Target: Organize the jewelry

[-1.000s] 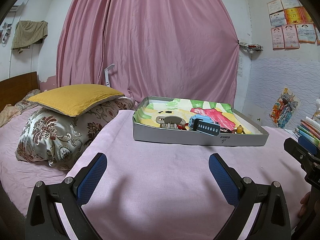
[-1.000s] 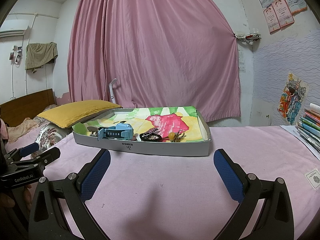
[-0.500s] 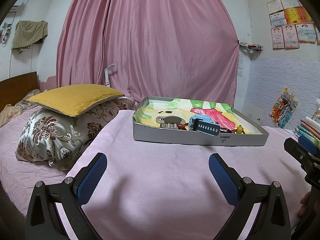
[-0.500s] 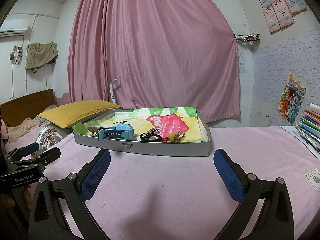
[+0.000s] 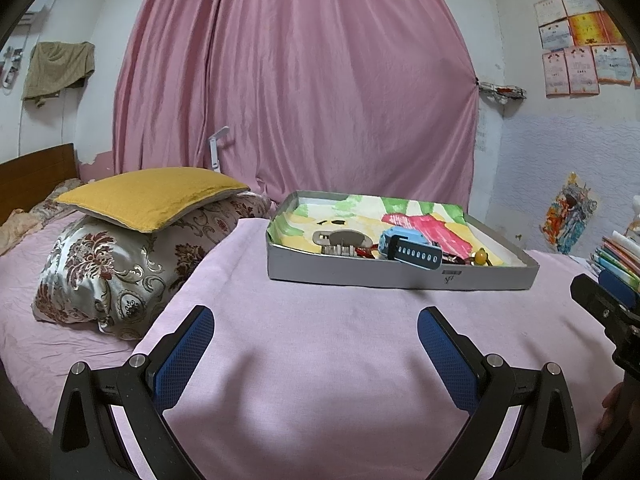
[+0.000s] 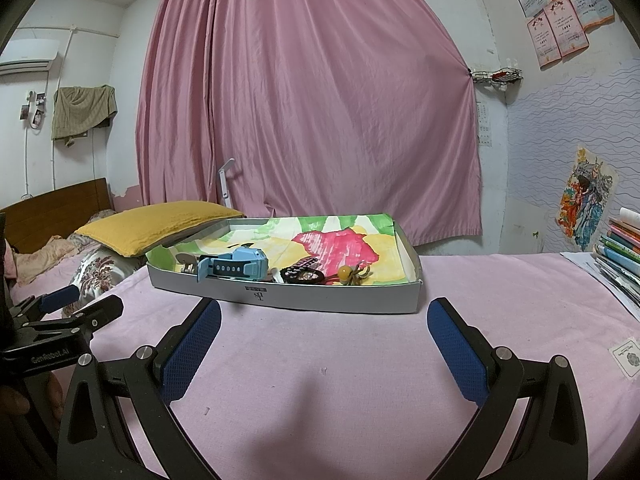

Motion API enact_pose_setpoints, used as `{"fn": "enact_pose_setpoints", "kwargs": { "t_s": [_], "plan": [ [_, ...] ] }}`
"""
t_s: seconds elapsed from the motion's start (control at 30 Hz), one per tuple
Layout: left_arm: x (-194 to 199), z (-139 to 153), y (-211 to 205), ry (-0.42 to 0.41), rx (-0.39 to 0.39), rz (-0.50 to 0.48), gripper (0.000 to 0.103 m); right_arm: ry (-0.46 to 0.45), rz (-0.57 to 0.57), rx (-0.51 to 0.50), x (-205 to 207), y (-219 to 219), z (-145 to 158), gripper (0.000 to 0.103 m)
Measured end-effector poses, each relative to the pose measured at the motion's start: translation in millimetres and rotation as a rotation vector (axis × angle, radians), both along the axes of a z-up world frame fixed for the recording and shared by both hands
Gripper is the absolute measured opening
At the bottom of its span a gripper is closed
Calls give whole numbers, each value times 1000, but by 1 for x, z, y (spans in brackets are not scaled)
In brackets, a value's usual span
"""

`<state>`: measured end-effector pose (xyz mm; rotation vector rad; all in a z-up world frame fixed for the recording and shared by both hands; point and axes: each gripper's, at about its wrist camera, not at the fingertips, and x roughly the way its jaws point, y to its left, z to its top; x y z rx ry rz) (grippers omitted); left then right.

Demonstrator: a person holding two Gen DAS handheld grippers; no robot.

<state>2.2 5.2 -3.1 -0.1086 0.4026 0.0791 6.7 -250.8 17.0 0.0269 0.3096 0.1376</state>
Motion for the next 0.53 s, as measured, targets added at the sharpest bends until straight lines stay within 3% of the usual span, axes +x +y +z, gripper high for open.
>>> {"fn": "enact_pose_setpoints", "kwargs": {
  "t_s": [0.53],
  "plan": [
    [-2,1,-5,-15,48,-2,102,-1,1,-2,1,0,0,101]
  ]
}}
